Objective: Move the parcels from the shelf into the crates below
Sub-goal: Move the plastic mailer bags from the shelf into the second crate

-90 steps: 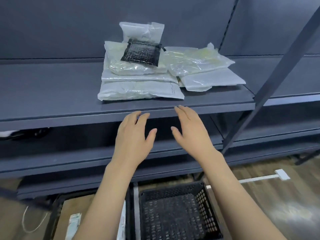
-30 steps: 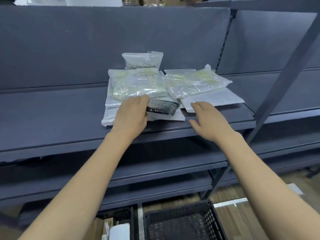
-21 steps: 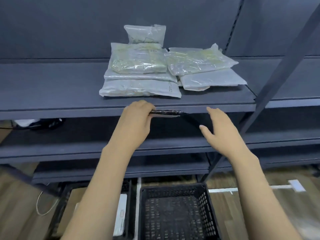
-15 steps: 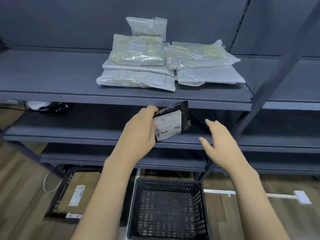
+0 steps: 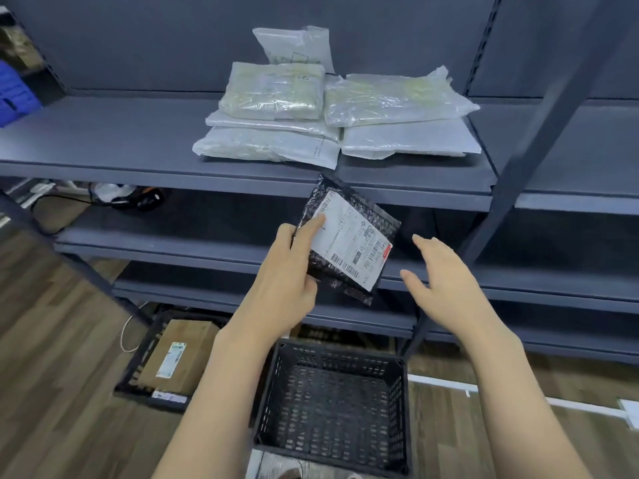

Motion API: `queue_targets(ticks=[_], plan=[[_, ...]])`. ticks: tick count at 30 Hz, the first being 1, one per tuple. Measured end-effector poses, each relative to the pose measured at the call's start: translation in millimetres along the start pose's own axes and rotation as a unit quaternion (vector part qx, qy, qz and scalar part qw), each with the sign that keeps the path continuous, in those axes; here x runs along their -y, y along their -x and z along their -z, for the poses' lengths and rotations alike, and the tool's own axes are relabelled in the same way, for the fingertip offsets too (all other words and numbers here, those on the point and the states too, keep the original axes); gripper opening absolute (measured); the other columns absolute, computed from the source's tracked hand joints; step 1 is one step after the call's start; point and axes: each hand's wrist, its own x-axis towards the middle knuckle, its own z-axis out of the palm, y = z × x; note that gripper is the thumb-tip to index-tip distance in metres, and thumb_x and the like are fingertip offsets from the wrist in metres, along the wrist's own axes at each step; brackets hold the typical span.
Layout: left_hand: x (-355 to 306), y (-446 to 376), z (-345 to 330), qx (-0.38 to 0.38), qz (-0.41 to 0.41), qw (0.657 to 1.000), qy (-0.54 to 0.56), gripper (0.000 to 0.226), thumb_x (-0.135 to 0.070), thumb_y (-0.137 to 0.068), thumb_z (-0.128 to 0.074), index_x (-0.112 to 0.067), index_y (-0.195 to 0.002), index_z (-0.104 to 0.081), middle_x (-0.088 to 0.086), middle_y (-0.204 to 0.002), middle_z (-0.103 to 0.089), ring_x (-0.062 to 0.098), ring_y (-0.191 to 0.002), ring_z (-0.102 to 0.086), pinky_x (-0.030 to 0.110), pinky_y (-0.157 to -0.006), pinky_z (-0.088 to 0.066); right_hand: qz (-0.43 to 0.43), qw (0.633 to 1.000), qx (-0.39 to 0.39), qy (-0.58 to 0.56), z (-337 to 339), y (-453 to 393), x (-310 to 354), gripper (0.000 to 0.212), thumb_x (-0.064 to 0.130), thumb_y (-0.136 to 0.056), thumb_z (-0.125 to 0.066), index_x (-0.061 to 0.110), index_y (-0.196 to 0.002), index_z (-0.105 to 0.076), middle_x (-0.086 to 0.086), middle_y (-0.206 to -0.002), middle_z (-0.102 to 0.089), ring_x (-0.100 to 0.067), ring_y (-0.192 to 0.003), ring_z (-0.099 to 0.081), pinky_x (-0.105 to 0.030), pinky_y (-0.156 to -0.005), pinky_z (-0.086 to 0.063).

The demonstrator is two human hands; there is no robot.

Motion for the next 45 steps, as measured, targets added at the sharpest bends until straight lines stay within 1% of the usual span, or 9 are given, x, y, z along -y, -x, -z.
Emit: queue_targets(ticks=[6, 11, 16, 18, 22, 25, 31, 36, 45], plan=[[5.5, -5.7, 8.8, -0.077, 0.005, 0.996, -0.041, 0.066, -0.009, -0.087, -0.063, -0.015, -0.145, -0.032, -0.001, -0.102, -0.038, 0.012, -0.079, -0.042, 0.024, -0.069, -0.036, 0.015, 1.000, 0.007, -0.003, -1.4, -11.1, 9.8, 0.060, 0.026, -0.098, -0.048, 0.014, -0.151, -0.020, -0.002, -0.156, -0.024, -0.016, -0.147, -0.010, -0.032, -0.116, -0.015], [26.0, -12.3, 16.8, -0.143, -0.021, 0.989, -0.041, 0.059, 0.019, -0.072, -0.054, -0.007, -0.125, -0.058, 0.006, -0.098, -0.057, 0.017, -0.077, -0.053, 0.027, -0.068, -0.045, 0.019, 1.000, 0.010, -0.012, -7.7, -19.9, 23.2, 0.061, 0.026, -0.098, -0.047, 0.015, -0.151, -0.019, -0.001, -0.156, -0.023, -0.015, -0.147, -0.009, -0.030, -0.116, -0.014], [34.9, -22.8, 29.5, -0.175, 0.010, 0.984, -0.010, 0.064, 0.023, -0.068, -0.044, -0.010, -0.120, -0.063, 0.002, -0.104, -0.064, 0.017, -0.083, -0.056, 0.007, -0.074, -0.038, 0.023, 1.000, -0.001, -0.020, -11.5, -28.4, 35.1, 0.060, 0.023, -0.097, -0.050, 0.014, -0.150, -0.022, -0.002, -0.154, -0.028, -0.018, -0.146, -0.012, -0.031, -0.117, -0.015], [39.2, -26.9, 30.3, -0.186, 0.001, 0.982, -0.014, 0.066, 0.025, -0.066, -0.046, -0.012, -0.117, -0.066, 0.005, -0.110, -0.061, 0.018, -0.088, -0.056, 0.018, -0.080, -0.044, 0.028, 0.999, -0.011, -0.033, -13.3, -31.6, 37.6, 0.057, 0.020, -0.095, -0.054, 0.015, -0.147, -0.030, -0.004, -0.147, -0.038, -0.023, -0.143, -0.022, -0.034, -0.116, -0.021], [49.5, -37.3, 28.6, -0.182, 0.019, 0.983, 0.007, 0.036, 0.011, -0.079, -0.063, -0.013, -0.104, -0.072, 0.010, -0.124, -0.041, 0.019, -0.106, -0.048, 0.015, -0.090, -0.035, 0.027, 0.999, -0.022, -0.007, -19.4, -37.2, 35.3, 0.057, 0.023, -0.094, -0.054, 0.012, -0.146, -0.033, -0.007, -0.147, -0.039, -0.026, -0.141, -0.026, -0.037, -0.117, -0.020], [52.3, -44.4, 29.0, -0.187, -0.017, 0.982, 0.022, 0.021, 0.004, -0.079, -0.069, -0.007, -0.097, -0.073, 0.007, -0.123, -0.057, 0.022, -0.118, -0.053, 0.024, -0.097, -0.041, 0.017, 0.999, -0.033, -0.007, -21.1, -40.5, 35.8, 0.059, 0.024, -0.095, -0.053, 0.011, -0.148, -0.029, -0.006, -0.151, -0.035, -0.022, -0.143, -0.022, -0.030, -0.116, -0.017], [50.6, -46.5, 35.2, -0.214, 0.014, 0.971, 0.106, 0.028, -0.007, -0.081, -0.069, -0.021, -0.090, -0.047, -0.020, -0.081, -0.057, 0.004, -0.074, -0.054, 0.010, -0.071, -0.040, 0.024, 0.998, -0.048, 0.035, -18.3, -43.6, 38.2, 0.058, 0.026, -0.095, -0.053, 0.011, -0.147, -0.033, -0.004, -0.148, -0.039, -0.021, -0.136, -0.034, -0.031, -0.113, -0.026], [68.0, -49.5, 36.4, -0.242, -0.094, 0.966, -0.010, 0.014, -0.012, -0.083, -0.058, -0.011, -0.095, -0.064, -0.005, -0.089, -0.060, 0.011, -0.077, -0.053, 0.045, -0.074, -0.047, -0.001, 0.997, -0.036, 0.064, -17.3, -42.3, 39.7, 0.052, 0.029, -0.096, -0.050, 0.016, -0.145, -0.036, -0.001, -0.143, -0.045, -0.020, -0.130, -0.041, -0.032, -0.106, -0.035], [74.0, -50.4, 18.9, -0.177, -0.129, 0.975, -0.028, 0.040, 0.015, -0.074, -0.054, -0.002, -0.108, -0.065, 0.009, -0.105, -0.058, 0.014, -0.090, -0.050, 0.030, -0.079, -0.043, 0.008, 0.997, -0.026, 0.071, -16.4, -53.0, 50.2, 0.049, 0.031, -0.097, -0.050, 0.020, -0.143, -0.039, 0.003, -0.138, -0.050, -0.016, -0.128, -0.044, -0.030, -0.102, -0.039]])
